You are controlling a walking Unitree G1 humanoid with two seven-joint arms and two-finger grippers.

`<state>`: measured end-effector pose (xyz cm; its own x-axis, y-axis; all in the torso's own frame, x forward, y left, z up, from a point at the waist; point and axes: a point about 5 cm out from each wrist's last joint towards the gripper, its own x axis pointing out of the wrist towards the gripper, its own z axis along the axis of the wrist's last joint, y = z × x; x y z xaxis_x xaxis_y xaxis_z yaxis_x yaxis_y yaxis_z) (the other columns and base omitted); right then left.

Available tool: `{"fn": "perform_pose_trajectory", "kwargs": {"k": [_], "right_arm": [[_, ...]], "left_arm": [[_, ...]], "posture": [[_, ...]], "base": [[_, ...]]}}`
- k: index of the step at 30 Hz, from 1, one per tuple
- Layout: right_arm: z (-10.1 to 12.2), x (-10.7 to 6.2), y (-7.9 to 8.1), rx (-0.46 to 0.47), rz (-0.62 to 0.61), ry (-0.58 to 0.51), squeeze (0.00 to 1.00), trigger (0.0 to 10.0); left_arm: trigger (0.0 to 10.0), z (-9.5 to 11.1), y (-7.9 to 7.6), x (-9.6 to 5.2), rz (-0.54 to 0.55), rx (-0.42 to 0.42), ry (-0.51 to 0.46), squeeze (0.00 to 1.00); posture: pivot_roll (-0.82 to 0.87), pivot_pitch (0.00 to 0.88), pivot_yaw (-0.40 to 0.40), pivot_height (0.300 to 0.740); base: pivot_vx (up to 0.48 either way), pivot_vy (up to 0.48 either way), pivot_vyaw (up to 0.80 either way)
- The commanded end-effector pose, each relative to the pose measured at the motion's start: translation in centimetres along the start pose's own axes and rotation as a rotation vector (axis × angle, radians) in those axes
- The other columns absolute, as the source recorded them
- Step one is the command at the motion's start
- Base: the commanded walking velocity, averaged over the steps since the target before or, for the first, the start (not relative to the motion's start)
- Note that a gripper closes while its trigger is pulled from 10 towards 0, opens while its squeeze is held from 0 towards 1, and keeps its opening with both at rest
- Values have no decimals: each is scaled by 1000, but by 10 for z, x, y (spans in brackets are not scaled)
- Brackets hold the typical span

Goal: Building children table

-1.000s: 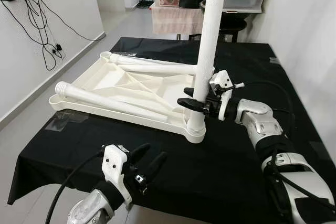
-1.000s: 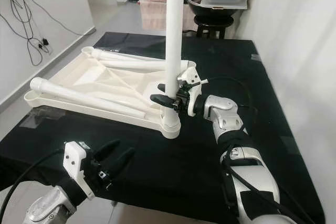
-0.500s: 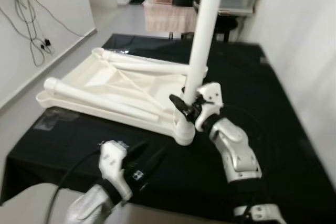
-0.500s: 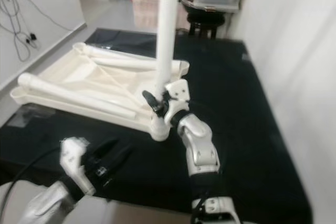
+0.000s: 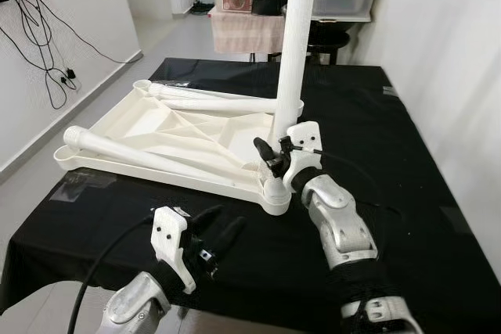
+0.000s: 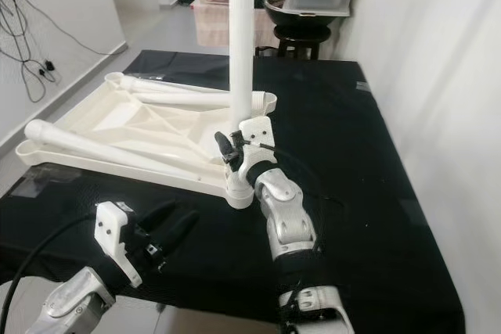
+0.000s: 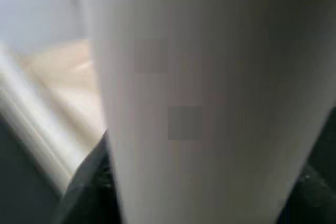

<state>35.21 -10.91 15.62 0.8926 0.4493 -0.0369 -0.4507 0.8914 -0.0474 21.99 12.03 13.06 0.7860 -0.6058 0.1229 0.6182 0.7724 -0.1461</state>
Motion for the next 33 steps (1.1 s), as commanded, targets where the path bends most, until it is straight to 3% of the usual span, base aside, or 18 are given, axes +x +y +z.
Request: {"fn": "perform_pose_trajectory", "kwargs": {"k": [1,3,4,5,6,7,11,24,25,33], "right_arm": [[8,2,4,12,126,-31,1000,10000],[8,2,4,12,126,-31,1000,10000],[16,2,-2,-12,231,-51,1000,10000],[16,2,-2,-12,231,-51,1000,10000],[22,-2,-12,-63,315,-40,0,10000],[27,-5,-23,-111,370,-21,0,10000],[31,-8,-33,-152,447,9,0,10000],[24,-1,-41,-64,573,55,0,10000],[24,-1,-42,-54,581,55,0,0],[18,-6,-50,-4,606,44,0,0]], "left_arm": [[10000,-2,2,1,6,2,7,0],[10000,-2,2,1,6,2,7,0],[10000,-3,2,2,3,1,9,0],[10000,-3,2,2,3,1,9,0],[10000,-4,2,3,1,0,11,0],[10000,-4,2,3,1,-1,13,0],[10000,-5,2,4,2,-2,13,0],[10000,-7,0,3,-2,-2,13,0],[10000,-7,-1,3,-2,-3,13,0],[10000,-6,-2,3,-4,-6,11,0]], "posture": [[5,20,-11,740],[5,20,-11,740],[11,11,-9,740],[11,11,-9,740],[23,1,-15,740],[23,1,-15,740],[27,0,-17,740],[46,2,-19,740],[48,4,-21,740],[50,10,-21,740]], "base": [[0,0,0],[0,0,0],[0,0,0],[0,0,0],[0,0,0],[0,0,0],[0,0,0],[0,0,0],[0,0,0],[0,0,0]]}}
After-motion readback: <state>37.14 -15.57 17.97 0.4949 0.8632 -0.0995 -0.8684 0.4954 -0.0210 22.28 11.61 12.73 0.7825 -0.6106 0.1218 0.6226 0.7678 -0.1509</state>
